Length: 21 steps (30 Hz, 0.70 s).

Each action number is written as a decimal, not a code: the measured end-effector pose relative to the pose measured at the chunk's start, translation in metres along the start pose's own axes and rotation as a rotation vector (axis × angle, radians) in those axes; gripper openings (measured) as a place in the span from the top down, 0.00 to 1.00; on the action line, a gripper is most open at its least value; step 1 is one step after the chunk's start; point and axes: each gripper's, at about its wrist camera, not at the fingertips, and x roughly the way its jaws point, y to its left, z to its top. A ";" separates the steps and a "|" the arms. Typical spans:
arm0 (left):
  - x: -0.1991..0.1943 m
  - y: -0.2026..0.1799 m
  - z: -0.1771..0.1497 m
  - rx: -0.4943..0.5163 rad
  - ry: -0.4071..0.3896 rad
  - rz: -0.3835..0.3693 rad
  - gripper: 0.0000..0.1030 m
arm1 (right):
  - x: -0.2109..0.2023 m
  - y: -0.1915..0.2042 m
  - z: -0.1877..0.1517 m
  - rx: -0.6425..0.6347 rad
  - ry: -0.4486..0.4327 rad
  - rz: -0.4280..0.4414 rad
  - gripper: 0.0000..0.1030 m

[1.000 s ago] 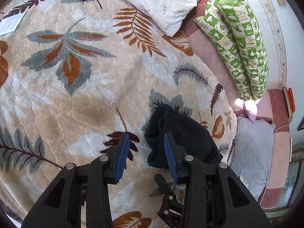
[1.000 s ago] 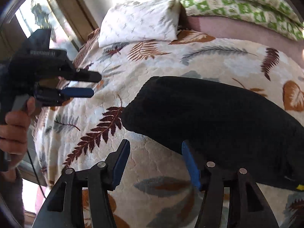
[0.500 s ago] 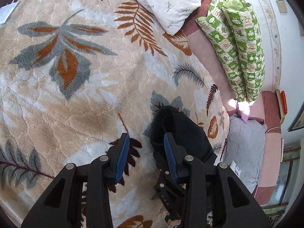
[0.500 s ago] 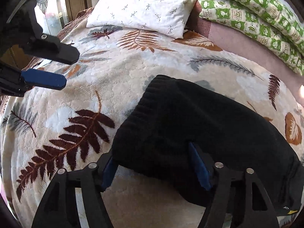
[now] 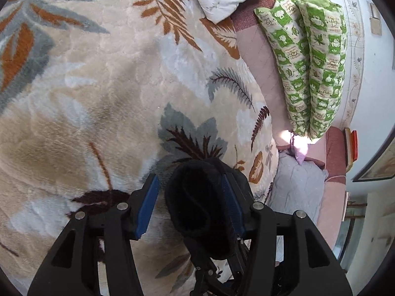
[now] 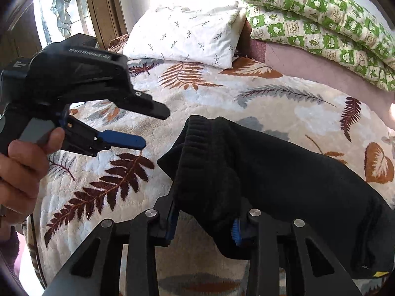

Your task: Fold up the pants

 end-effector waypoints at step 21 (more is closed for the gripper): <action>0.012 -0.018 0.006 0.197 0.016 0.167 0.49 | 0.002 -0.013 -0.006 0.063 -0.004 0.072 0.67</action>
